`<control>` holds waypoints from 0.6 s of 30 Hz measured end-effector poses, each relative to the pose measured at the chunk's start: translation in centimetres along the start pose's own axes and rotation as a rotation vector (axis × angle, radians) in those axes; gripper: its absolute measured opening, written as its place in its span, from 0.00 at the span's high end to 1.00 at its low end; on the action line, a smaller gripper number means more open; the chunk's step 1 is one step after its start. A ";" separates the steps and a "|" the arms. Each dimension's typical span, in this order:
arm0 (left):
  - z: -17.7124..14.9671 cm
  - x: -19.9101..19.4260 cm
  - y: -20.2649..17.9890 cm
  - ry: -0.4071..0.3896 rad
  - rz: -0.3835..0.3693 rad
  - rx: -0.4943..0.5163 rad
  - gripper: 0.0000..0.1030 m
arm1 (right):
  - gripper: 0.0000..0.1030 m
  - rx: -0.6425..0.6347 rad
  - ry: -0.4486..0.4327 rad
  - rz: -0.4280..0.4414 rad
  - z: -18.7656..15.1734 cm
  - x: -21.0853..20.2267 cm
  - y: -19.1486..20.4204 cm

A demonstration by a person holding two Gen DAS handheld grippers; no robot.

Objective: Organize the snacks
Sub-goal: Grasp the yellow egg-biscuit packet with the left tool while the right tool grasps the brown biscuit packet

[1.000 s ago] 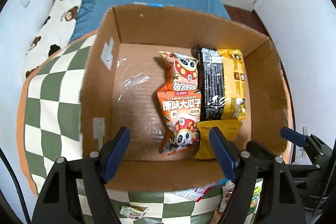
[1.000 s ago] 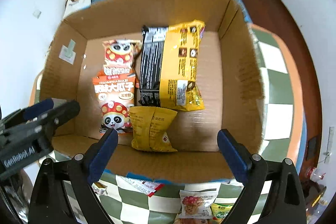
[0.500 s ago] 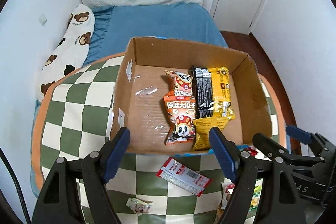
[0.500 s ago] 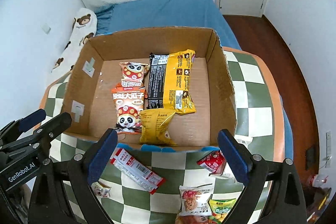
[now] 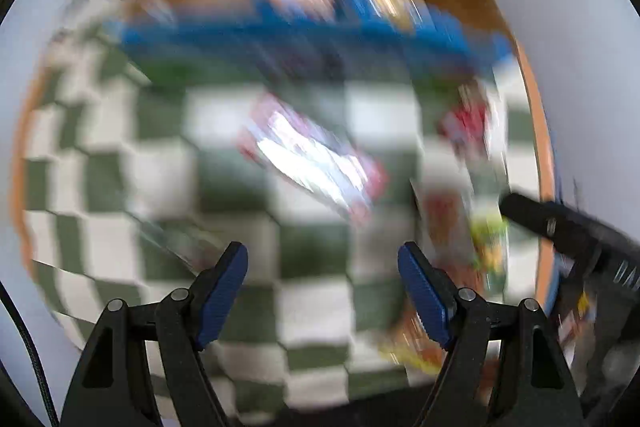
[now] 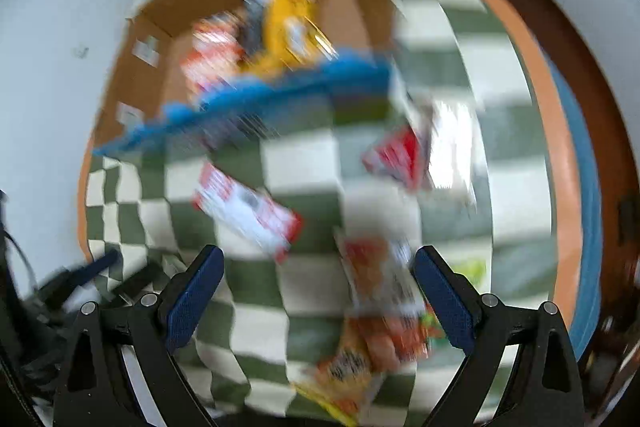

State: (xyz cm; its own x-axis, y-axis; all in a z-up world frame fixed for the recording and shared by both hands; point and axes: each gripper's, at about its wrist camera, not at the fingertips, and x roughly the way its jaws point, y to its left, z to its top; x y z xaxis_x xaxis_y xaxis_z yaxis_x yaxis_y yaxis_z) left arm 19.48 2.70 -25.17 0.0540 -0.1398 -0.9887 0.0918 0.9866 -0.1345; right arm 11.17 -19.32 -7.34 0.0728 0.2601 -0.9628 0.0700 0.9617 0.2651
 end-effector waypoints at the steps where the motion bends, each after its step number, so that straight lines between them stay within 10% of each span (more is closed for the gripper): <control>1: -0.9 1.8 -1.4 0.055 -0.010 0.040 0.26 | 0.05 0.022 0.012 -0.002 -0.8 0.4 -1.1; 11: -4.7 13.2 -11.2 0.417 -0.134 0.235 0.26 | 0.20 0.240 0.064 -0.003 -6.5 1.7 -11.9; 18: -5.3 15.9 -13.3 0.380 -0.069 0.292 0.48 | 0.20 0.262 0.081 0.033 -8.0 2.2 -13.5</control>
State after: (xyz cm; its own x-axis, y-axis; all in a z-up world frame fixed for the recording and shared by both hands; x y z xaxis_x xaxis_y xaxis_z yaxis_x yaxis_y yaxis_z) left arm 13.80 -12.18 -39.44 -0.3242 -0.1101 -0.9396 0.3604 0.9039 -0.2303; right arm 2.46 -31.00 -13.48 0.0002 0.3074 -0.9516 0.3245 0.9001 0.2908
